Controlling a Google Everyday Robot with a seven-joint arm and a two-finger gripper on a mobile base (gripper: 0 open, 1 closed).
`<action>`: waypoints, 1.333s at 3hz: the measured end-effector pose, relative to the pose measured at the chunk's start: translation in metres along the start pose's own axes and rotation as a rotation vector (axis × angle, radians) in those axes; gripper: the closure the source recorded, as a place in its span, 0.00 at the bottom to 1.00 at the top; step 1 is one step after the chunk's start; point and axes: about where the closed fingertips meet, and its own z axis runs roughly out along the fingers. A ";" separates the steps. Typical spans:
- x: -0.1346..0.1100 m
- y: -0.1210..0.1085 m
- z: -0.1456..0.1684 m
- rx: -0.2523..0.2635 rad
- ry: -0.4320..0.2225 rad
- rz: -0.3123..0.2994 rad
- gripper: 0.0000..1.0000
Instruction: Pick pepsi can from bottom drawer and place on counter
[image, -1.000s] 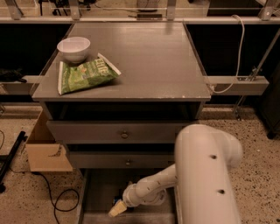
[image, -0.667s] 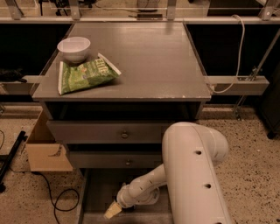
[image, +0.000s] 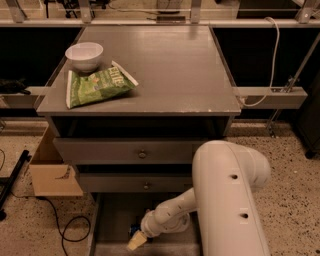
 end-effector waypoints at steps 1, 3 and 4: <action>0.037 -0.008 -0.011 -0.023 0.030 -0.001 0.00; 0.014 0.009 0.009 -0.049 -0.025 -0.032 0.00; 0.011 0.011 0.012 -0.053 -0.019 -0.045 0.00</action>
Offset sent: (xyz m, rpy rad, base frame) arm -0.0090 -0.0329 -0.0115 -0.0157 0.0261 0.0163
